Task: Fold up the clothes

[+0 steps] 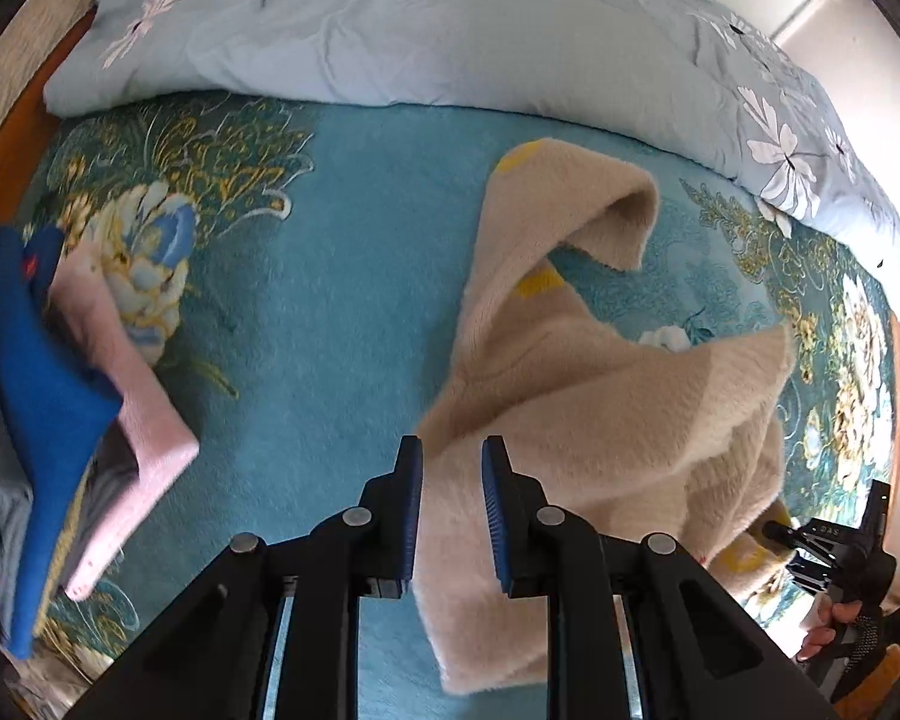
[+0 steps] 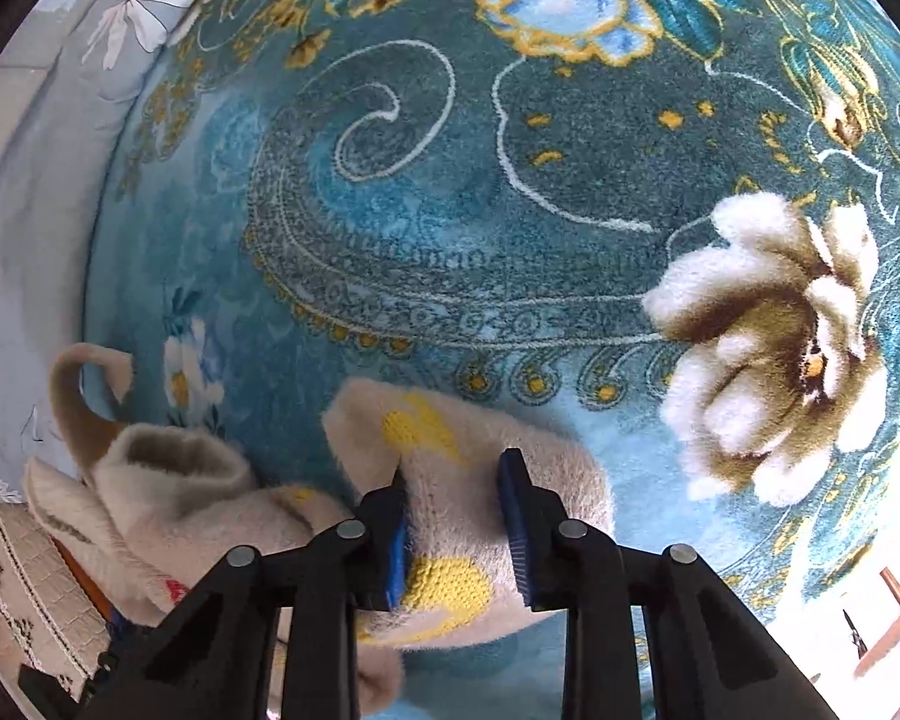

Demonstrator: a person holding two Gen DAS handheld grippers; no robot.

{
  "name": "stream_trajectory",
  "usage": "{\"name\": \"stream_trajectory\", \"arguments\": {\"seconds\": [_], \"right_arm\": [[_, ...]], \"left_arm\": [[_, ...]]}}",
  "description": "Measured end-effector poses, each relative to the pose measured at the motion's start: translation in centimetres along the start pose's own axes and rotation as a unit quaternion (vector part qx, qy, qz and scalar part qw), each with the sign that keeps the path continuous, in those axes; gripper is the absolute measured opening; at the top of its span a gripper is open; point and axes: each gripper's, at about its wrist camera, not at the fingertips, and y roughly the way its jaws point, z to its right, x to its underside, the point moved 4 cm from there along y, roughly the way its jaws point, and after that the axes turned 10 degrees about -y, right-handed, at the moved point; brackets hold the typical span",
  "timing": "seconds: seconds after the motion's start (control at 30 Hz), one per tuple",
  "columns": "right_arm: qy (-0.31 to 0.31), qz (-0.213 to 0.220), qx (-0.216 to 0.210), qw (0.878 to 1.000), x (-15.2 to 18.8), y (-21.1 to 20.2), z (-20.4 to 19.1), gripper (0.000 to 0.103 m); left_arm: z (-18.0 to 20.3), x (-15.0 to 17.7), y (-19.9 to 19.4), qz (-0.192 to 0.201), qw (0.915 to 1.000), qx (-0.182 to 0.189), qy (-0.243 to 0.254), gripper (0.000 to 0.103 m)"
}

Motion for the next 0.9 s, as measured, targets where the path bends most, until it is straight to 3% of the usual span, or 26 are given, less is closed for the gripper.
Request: {"name": "stream_trajectory", "arguments": {"seconds": [0.17,0.3,0.53,0.6,0.67,0.7,0.73,0.9], "right_arm": [[-0.010,0.006,0.031,0.999,1.2,-0.7,1.0,0.016],[-0.020,0.023,0.034,0.999,1.9,-2.1,1.2,0.011],[-0.029,0.060,0.028,0.997,0.9,-4.9,0.7,0.009],[-0.032,0.071,0.024,0.997,0.5,-5.7,0.2,0.009],[-0.035,0.080,0.020,0.996,0.1,-6.4,-0.3,0.009],[-0.035,0.084,0.018,0.996,-0.1,-6.7,-0.6,0.009],[-0.036,0.089,0.016,0.995,-0.3,-6.9,-0.8,0.009],[-0.022,0.142,-0.001,0.990,-2.0,-10.5,-0.8,0.008]], "left_arm": [[4.6,-3.6,4.0,0.008,0.9956,-0.045,0.082,0.022],[8.2,-5.5,7.3,0.010,0.9863,-0.065,0.151,0.029],[10.9,-7.6,10.8,0.011,0.9795,-0.090,0.180,0.030],[11.0,-8.2,11.4,0.019,0.9745,-0.117,0.191,0.030],[10.5,-8.9,11.5,0.021,0.9758,-0.124,0.179,0.026],[10.2,-9.2,11.5,0.020,0.9779,-0.124,0.167,0.011],[9.8,-9.7,11.1,0.024,0.9805,-0.122,0.152,0.011],[7.2,-11.1,5.9,0.067,0.9950,-0.038,0.064,0.009]]}}
